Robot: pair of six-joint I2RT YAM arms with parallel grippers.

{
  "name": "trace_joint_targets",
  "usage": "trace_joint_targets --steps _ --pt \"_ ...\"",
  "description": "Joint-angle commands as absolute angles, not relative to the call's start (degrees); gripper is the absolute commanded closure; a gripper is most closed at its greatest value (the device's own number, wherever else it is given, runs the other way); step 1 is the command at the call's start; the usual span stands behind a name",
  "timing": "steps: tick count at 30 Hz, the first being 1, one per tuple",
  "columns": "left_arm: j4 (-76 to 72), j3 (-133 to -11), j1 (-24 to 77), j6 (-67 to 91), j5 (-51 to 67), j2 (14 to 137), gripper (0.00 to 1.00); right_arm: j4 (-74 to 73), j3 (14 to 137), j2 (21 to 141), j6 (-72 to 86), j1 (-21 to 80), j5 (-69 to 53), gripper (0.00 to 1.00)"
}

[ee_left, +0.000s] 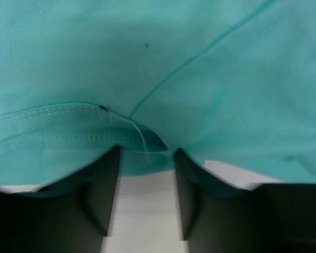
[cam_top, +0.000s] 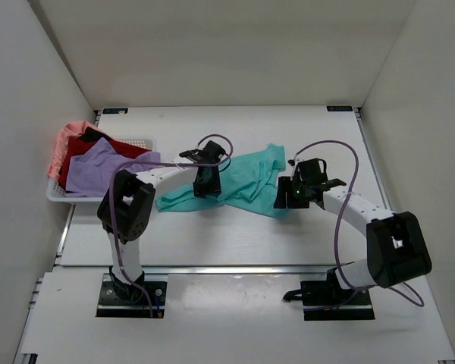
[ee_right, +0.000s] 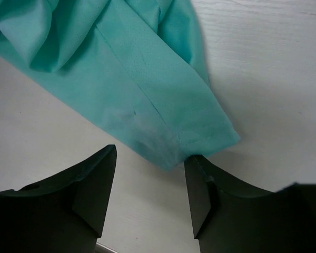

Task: Fold and stack the t-shirts
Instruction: Flatten out the tshirt

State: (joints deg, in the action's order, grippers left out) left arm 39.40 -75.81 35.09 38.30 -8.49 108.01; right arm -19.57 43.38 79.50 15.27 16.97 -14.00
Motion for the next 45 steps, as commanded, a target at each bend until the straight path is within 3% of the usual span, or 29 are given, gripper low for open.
trace_joint_targets --steps 1,2,4,5,6,11,19,24,31,36,40,41,43,45 --pt "37.2 -77.7 33.9 38.4 -12.1 108.0 0.53 -13.7 43.3 82.0 17.0 17.8 -13.9 0.48" --pt "37.3 -78.3 33.8 37.9 -11.9 108.7 0.68 -12.9 44.0 83.3 17.4 18.0 -13.9 0.48" --pt "38.2 -79.4 33.2 36.7 -12.7 109.2 0.83 -12.7 45.0 85.3 17.8 17.6 -14.8 0.6" --pt "38.2 -80.0 33.1 36.2 -13.1 108.9 0.93 -13.4 46.3 86.6 17.8 17.5 -15.5 0.88" --pt "38.8 -81.5 32.8 35.4 -13.3 108.4 0.98 -14.4 47.0 87.4 17.9 16.6 -15.4 1.0" --pt "42.6 -90.8 29.0 33.6 -13.6 102.4 1.0 -22.3 55.1 82.1 17.0 11.4 -11.7 1.0" --pt "52.4 -122.0 21.0 32.2 -7.7 99.8 1.0 -30.1 65.9 65.9 11.4 4.3 -10.9 1.0" --pt "50.7 -121.4 18.4 31.3 -6.5 92.6 1.0 -33.0 68.9 55.4 9.2 1.0 -11.5 1.0" --pt "47.9 -120.3 13.2 30.8 4.0 84.3 1.0 -35.5 71.7 42.8 6.8 -7.1 -11.7 1.0" --pt "48.6 -120.1 11.4 30.0 5.5 85.1 1.0 -34.5 71.9 43.8 6.5 -13.3 -17.0 1.0" --pt "48.8 -119.8 12.0 31.1 6.9 92.2 0.99 -31.2 68.4 46.5 9.4 -10.8 -17.3 1.0" --pt "48.4 -119.9 12.0 31.4 8.0 93.9 0.96 -30.4 66.5 47.1 10.0 -9.9 -15.8 1.0" --pt "47.9 -120.9 13.2 31.4 9.8 100.9 0.69 -28.9 63.8 49.6 10.7 -6.3 -13.2 1.0" --pt "48.0 -123.4 14.0 32.2 12.0 105.8 0.64 -27.2 61.0 52.8 11.3 -4.1 -12.1 1.0"
